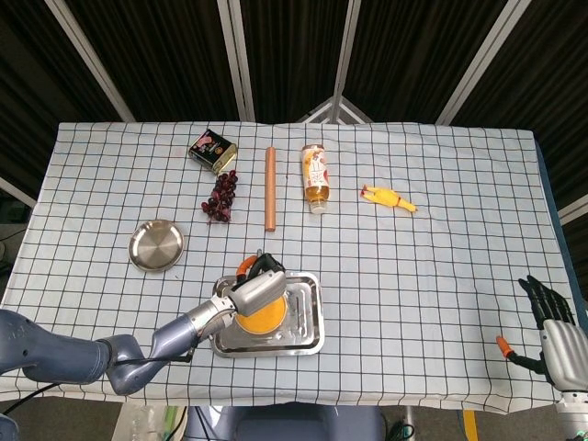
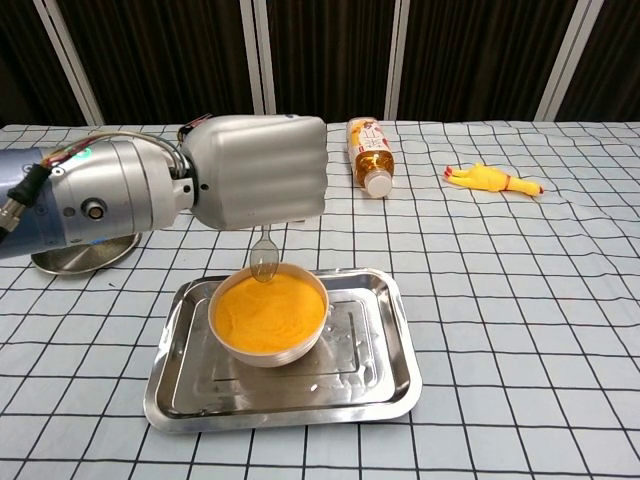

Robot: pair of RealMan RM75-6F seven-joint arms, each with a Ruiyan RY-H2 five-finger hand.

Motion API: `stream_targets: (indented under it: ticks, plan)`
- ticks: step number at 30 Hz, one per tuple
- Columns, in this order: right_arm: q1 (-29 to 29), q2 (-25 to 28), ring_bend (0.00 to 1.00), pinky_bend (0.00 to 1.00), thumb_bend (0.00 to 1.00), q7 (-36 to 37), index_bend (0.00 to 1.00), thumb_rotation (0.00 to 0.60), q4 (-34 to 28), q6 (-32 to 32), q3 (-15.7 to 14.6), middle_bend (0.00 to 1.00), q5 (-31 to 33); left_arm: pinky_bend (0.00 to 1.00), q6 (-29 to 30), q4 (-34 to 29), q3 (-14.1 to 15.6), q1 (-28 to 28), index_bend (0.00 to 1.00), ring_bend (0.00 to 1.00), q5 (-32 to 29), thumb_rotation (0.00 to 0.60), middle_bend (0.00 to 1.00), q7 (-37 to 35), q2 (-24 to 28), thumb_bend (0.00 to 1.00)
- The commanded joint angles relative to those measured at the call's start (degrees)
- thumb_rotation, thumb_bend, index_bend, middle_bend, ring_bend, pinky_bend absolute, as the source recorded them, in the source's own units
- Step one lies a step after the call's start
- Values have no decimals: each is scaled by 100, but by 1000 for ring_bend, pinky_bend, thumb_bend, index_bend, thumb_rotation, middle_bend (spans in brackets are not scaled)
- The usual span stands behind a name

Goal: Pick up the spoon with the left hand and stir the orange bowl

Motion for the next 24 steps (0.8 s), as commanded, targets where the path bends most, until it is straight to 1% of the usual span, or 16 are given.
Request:
stream_targets:
  ticks: [1, 9, 17, 24]
  plan:
    - [-3, 4, 0, 0, 339, 9, 0, 600, -1, 5, 1, 0, 1, 1000, -83, 67, -9, 5, 806, 1000, 62, 600, 1000, 38, -22, 595]
    - [-8, 1, 0, 0, 339, -5, 0, 600, 9, 24, -2, 0, -21, 1000, -285, 141, -31, 79, 806, 1000, 250, 600, 1000, -67, -116, 594]
    - [-6, -5, 0, 0, 339, -22, 0, 600, 15, 20, 0, 0, -13, 1000, -365, 35, -162, 154, 806, 1000, 582, 600, 1000, -486, -261, 593]
    - [-9, -8, 0, 0, 339, -28, 0, 600, 16, 24, 1, 0, -11, 1000, -463, -90, -213, 180, 806, 1000, 910, 600, 1000, -675, -229, 593]
